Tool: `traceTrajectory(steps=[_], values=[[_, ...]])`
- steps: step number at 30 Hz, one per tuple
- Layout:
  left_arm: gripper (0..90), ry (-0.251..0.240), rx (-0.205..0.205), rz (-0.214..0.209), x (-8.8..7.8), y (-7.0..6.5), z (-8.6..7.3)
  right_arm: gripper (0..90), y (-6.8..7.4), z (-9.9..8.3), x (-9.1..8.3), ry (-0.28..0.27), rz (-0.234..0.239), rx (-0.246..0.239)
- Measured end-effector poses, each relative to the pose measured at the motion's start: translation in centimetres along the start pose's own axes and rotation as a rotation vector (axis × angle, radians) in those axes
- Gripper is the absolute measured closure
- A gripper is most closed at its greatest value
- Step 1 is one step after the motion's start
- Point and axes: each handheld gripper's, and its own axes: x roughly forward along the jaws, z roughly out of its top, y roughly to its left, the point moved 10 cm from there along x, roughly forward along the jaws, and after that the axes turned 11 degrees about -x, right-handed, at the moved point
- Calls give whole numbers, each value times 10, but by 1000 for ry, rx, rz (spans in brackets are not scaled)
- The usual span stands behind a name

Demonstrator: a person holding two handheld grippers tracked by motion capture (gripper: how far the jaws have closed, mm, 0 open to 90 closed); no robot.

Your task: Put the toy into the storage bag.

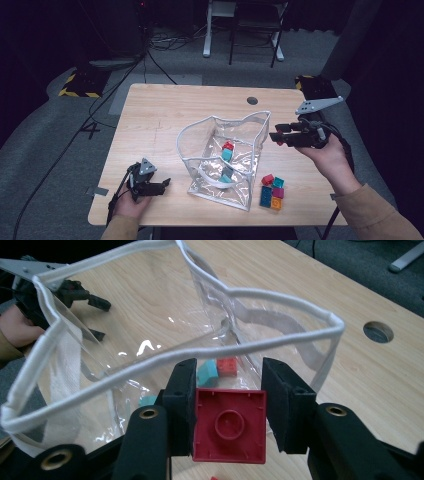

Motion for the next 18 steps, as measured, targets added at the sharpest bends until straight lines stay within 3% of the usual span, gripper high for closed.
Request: traceTrajectory(steps=[9, 18], values=[[203, 0, 0, 0, 0, 0, 0, 588, 8, 29, 1, -41, 30, -27], [203, 0, 0, 0, 0, 0, 0, 589, 19, 55, 19, -40, 71, -55]])
